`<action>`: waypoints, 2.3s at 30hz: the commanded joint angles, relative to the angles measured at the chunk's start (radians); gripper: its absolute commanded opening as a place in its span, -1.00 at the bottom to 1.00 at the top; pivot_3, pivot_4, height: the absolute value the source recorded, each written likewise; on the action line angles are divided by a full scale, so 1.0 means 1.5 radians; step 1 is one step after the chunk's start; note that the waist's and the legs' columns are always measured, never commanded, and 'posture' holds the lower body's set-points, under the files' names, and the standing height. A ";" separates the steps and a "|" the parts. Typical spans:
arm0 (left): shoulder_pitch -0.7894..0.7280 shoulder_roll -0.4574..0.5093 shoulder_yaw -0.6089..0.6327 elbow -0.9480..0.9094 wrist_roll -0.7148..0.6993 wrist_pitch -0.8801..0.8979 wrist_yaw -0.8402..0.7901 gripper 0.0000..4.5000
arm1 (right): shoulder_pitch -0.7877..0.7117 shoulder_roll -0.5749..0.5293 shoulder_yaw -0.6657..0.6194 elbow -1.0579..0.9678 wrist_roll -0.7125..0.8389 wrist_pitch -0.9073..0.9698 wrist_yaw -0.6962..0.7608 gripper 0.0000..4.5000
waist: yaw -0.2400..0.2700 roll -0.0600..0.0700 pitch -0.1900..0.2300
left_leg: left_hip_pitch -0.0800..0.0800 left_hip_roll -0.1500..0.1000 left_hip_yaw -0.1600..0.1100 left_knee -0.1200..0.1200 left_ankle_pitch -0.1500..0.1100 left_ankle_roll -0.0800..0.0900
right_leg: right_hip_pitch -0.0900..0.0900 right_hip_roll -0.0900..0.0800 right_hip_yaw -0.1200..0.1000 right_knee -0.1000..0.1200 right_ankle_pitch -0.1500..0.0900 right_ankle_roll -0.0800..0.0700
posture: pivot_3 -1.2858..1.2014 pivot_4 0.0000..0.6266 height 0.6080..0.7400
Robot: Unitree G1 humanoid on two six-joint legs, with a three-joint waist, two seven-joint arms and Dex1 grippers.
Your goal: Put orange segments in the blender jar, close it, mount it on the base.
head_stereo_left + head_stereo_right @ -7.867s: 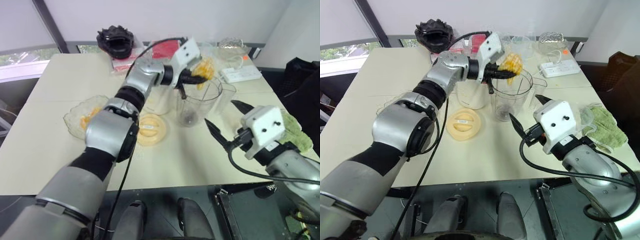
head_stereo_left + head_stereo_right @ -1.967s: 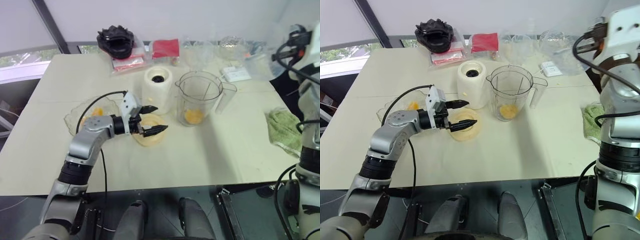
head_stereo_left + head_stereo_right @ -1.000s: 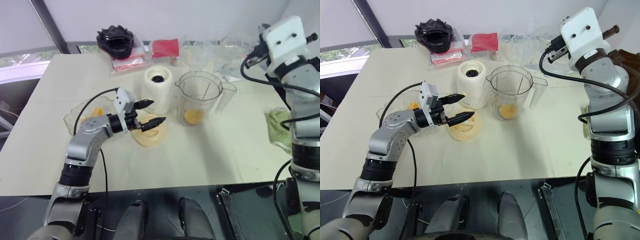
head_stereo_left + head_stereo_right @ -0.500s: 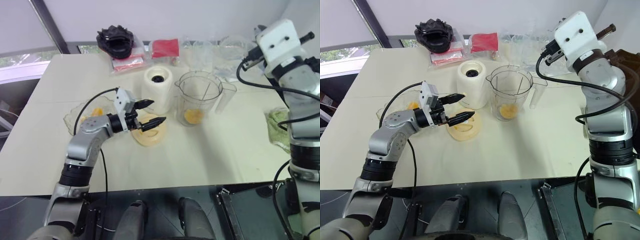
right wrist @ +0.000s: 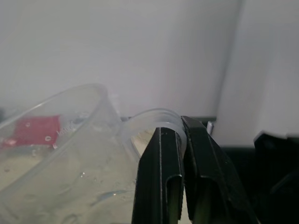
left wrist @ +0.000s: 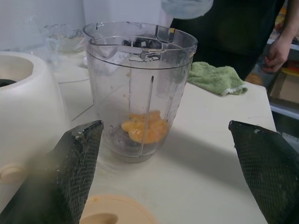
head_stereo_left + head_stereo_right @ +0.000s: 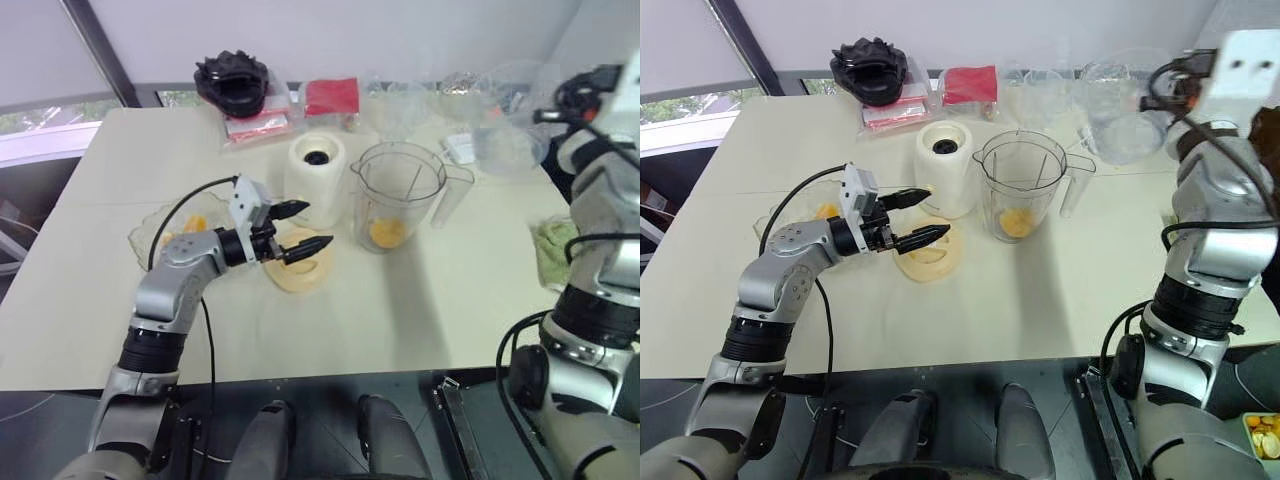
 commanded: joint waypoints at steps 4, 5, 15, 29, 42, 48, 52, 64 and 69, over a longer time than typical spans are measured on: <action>-0.019 0.008 -0.001 -0.013 -0.010 -0.001 -0.013 1.00 | 0.033 0.063 -0.166 -0.045 0.087 -0.003 -0.081 -0.99 | 0.000 0.000 0.000 | 0.000 0.000 0.000 0.000 0.000 0.000 | 0.000 0.000 0.000 0.000 0.000 0.000 | 0.03 -0.52 1.00; -0.020 0.009 -0.002 -0.012 -0.009 0.000 -0.014 1.00 | 0.048 0.076 -0.181 -0.043 0.102 -0.014 -0.083 -0.99 | 0.000 0.000 0.000 | 0.000 0.000 0.000 0.000 0.000 0.000 | 0.000 0.000 0.000 0.000 0.000 0.000 | 0.03 -0.52 1.00; -0.034 0.024 0.000 -0.011 -0.009 0.012 -0.026 1.00 | 0.210 0.161 -0.189 0.116 0.133 -0.325 -0.054 -0.99 | -0.010 0.002 -0.001 | 0.001 0.000 0.001 0.000 0.000 0.000 | 0.000 0.000 0.000 0.002 0.000 0.000 | 0.03 -0.52 1.00; -0.022 0.042 0.007 -0.060 -0.016 0.047 -0.012 1.00 | 0.216 0.124 -0.106 0.476 0.093 -0.694 -0.061 -0.99 | -0.022 0.002 -0.001 | 0.002 0.000 0.001 0.000 0.000 0.000 | 0.000 0.001 0.001 0.003 0.000 0.000 | 0.03 -0.52 1.00; -0.014 0.036 0.005 -0.071 -0.015 0.045 -0.001 1.00 | 0.156 0.070 -0.074 0.672 0.117 -0.782 -0.055 -0.99 | -0.021 0.002 -0.001 | 0.002 0.000 0.001 0.000 0.000 0.000 | 0.001 0.001 0.001 0.002 0.000 0.000 | 0.03 -0.52 1.00; -0.012 0.031 0.003 -0.072 -0.015 0.043 0.003 1.00 | 0.198 0.077 -0.061 0.665 0.123 -0.774 -0.066 -0.99 | -0.021 0.002 -0.001 | 0.002 0.000 0.001 0.000 0.000 0.000 | 0.001 0.001 0.001 0.002 0.000 0.000 | 0.03 -0.52 1.00; -0.010 0.029 0.000 -0.069 -0.014 0.041 0.001 1.00 | 0.226 0.080 -0.049 0.635 0.127 -0.764 -0.068 -0.71 | -0.021 0.001 -0.001 | 0.003 0.000 0.001 0.000 0.000 0.000 | 0.002 0.001 0.001 0.002 0.000 0.000 | 0.03 -0.52 1.00; -0.012 0.020 -0.005 -0.056 -0.010 0.032 -0.008 1.00 | 0.368 0.105 -0.002 0.447 0.116 -0.693 -0.108 0.33 | -0.020 0.002 -0.001 | 0.003 0.000 0.001 0.000 0.000 0.000 | 0.002 0.001 0.001 0.002 0.000 0.000 | 0.03 -0.52 1.00; -0.014 0.032 -0.004 -0.037 -0.003 0.027 -0.020 1.00 | 0.556 0.135 0.035 0.117 0.136 -0.563 -0.102 0.33 | -0.017 0.002 -0.001 | 0.003 0.000 0.000 0.000 0.000 0.000 | 0.002 0.001 0.001 0.002 0.000 0.000 | 0.03 -0.52 1.00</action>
